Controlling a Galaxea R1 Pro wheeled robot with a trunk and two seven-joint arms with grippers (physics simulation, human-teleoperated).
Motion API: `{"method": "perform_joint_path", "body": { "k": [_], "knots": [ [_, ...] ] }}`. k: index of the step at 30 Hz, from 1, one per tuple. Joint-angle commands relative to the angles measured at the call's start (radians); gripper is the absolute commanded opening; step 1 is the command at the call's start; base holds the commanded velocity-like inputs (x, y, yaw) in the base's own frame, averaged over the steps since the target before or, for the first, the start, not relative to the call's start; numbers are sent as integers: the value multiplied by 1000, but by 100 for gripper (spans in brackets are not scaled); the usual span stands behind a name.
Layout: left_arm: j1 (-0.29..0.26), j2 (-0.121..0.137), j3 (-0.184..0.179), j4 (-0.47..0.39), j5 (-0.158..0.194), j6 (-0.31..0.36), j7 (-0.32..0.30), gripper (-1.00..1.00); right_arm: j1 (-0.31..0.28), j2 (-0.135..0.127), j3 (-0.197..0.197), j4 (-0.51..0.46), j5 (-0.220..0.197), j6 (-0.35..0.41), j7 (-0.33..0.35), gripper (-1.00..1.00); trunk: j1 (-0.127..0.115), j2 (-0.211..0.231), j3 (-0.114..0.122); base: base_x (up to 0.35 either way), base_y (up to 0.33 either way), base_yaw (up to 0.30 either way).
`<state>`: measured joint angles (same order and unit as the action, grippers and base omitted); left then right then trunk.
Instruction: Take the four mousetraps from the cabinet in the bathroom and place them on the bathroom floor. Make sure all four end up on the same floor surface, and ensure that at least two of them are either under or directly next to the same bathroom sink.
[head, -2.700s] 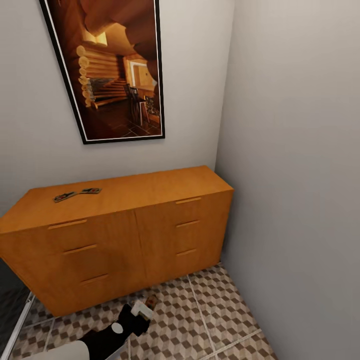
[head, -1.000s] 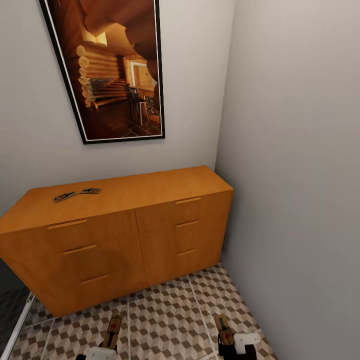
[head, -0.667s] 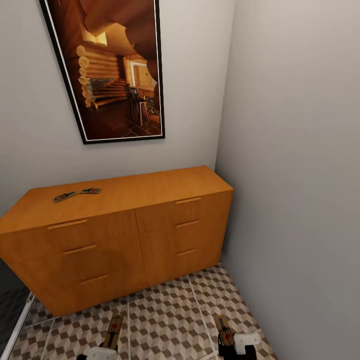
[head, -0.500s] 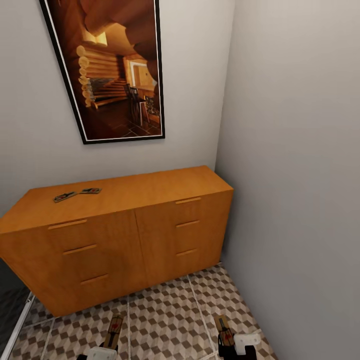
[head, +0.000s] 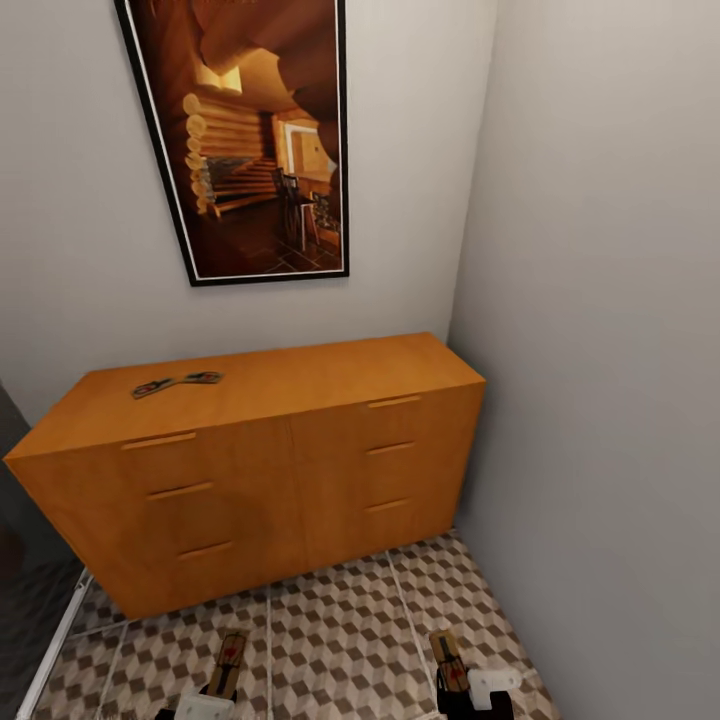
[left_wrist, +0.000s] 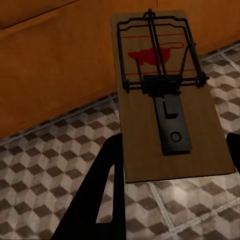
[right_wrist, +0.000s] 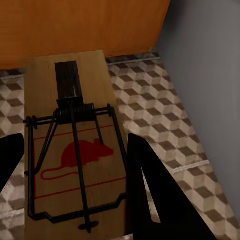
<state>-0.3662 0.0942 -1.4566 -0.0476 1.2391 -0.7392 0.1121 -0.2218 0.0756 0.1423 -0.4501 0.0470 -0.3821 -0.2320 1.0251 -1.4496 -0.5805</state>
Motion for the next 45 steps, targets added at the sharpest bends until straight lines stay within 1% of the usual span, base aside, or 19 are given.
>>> {"method": "perform_joint_path", "body": {
  "k": [1,4,9,45],
  "knots": [
    [0,-1,-8,-3,-1,-1,11,-100,-1,0,5,1,3,-1,-9,-100,0,0,-1,0,0,278],
    [0,-9,-8,-3,-1,-1,11,-100,-1,0,5,1,2,-1,-9,-100,0,0,-1,0,0,282],
    [0,-12,-8,-3,0,0,11,-100,-1,0,5,1,2,-1,-9,-100,0,0,-1,0,0,285],
    [0,-13,-8,-3,-1,0,11,-100,-1,0,5,1,3,-1,-9,-100,0,0,-1,0,0,286]
  ]
}}
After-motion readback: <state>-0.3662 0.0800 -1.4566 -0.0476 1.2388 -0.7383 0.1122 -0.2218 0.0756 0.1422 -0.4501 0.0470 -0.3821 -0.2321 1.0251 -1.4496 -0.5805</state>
